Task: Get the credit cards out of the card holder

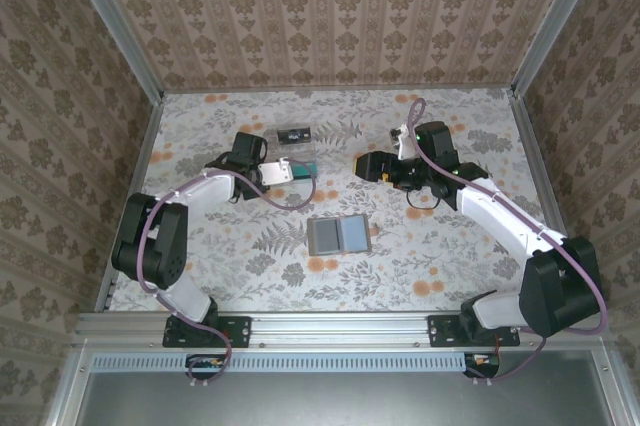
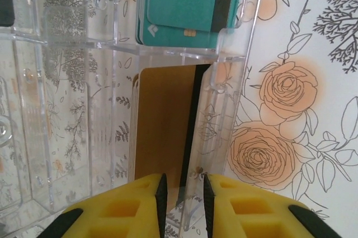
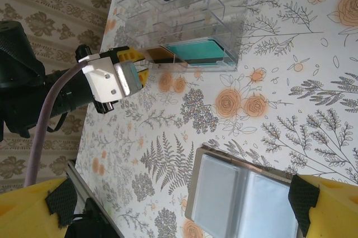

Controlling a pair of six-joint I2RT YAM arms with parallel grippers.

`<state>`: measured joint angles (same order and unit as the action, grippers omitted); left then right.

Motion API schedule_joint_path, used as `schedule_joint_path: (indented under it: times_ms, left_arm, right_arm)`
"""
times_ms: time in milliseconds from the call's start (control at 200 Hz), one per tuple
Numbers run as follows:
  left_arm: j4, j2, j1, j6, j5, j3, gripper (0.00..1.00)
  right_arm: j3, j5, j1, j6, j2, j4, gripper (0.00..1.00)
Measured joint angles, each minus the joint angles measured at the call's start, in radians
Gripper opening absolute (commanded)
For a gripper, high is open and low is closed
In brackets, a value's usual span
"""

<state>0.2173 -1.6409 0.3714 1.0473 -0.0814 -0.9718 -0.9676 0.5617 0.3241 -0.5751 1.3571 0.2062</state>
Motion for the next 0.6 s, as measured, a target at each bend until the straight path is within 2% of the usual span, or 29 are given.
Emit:
schedule_joint_path:
  times_ms: [600]
  left_arm:
    - [-0.049,-0.051,-0.007,-0.032,-0.103,-0.066,0.27]
  right_arm:
    - [0.000,0.016,-0.001,-0.004,0.000,-0.023,1.00]
